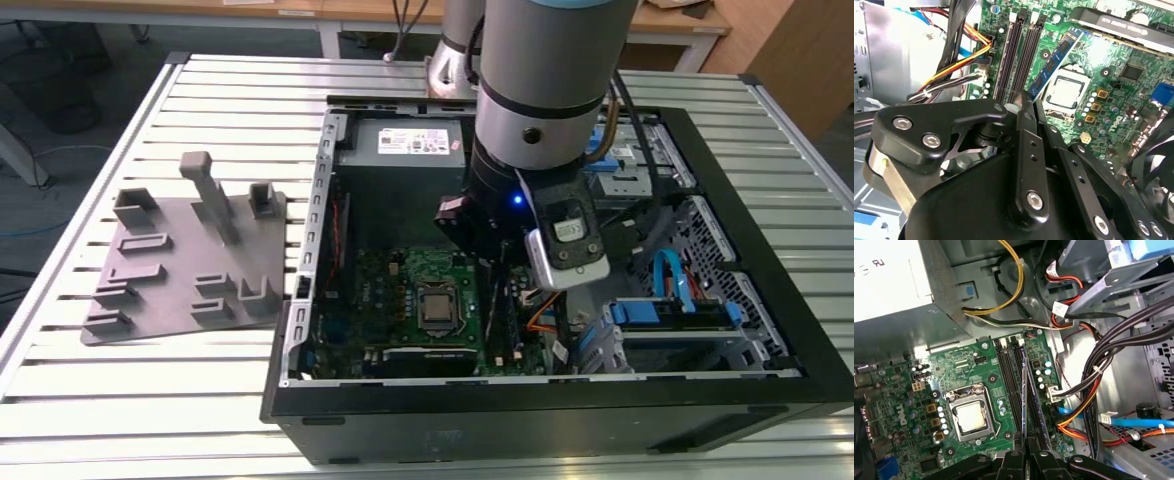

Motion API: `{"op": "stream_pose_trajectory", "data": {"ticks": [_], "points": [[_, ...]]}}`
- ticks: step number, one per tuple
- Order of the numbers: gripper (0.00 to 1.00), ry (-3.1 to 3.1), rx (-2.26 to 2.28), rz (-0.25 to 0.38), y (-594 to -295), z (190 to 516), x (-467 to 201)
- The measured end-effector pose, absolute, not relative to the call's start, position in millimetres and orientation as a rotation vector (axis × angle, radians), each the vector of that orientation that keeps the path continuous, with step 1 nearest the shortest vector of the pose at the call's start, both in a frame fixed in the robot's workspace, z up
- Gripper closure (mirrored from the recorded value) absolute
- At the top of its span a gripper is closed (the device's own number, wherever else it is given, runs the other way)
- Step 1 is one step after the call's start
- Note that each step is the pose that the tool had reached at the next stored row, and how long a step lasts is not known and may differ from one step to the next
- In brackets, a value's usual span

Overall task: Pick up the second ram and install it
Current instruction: 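Insert the second ram into the second slot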

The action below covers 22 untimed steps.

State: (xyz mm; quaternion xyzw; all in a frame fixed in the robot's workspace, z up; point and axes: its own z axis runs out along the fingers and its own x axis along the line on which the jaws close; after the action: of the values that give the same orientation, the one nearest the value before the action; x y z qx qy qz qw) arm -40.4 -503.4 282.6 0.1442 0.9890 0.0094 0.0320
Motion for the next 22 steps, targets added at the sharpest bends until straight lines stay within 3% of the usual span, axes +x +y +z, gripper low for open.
{"op": "stream_pose_trajectory", "data": {"ticks": [22], "points": [[0.86,3.021,0.582,0.022,-503.3,282.3,-40.4]]}}
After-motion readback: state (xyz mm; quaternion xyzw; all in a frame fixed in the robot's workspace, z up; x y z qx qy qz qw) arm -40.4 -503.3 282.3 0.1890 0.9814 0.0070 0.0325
